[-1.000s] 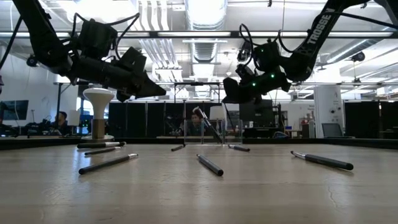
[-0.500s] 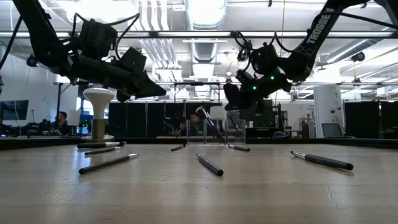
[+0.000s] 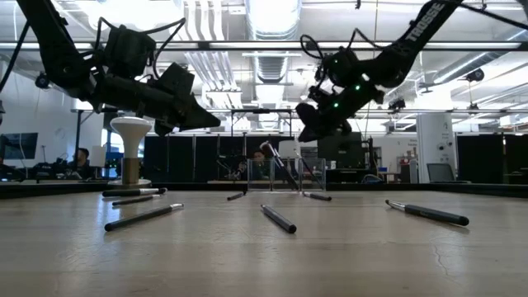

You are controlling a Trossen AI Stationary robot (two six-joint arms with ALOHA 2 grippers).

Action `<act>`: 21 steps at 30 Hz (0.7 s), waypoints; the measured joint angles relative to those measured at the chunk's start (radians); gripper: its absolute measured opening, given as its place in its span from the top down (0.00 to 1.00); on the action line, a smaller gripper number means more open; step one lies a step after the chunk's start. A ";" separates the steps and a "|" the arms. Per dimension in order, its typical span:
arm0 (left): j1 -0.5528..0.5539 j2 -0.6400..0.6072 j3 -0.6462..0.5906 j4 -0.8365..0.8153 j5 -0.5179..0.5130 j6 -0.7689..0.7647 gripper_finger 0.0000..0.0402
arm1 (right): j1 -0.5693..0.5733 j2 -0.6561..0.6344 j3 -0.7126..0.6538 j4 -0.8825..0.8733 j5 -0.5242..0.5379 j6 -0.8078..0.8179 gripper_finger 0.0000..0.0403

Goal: Pick & Place Makeup Brushes
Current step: Adjust the transparent organizer

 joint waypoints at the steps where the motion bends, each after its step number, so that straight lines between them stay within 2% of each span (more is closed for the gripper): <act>1: 0.000 0.000 0.000 -0.002 0.000 0.000 1.00 | 0.010 -0.024 -0.017 -0.027 -0.001 -0.010 0.85; 4: 0.000 0.000 0.000 -0.005 0.000 0.000 1.00 | 0.049 -0.110 -0.070 -0.116 -0.026 -0.047 0.95; 9: 0.000 0.000 0.000 -0.005 0.000 0.000 1.00 | 0.114 -0.202 -0.157 -0.216 -0.091 -0.055 0.98; 18: 0.000 0.000 0.000 -0.015 0.000 0.000 1.00 | 0.097 -0.083 -0.152 -0.160 -0.074 -0.018 0.98; 21: 0.000 0.000 0.000 -0.020 0.000 0.000 1.00 | 0.087 -0.052 -0.130 -0.144 -0.027 -0.004 0.98</act>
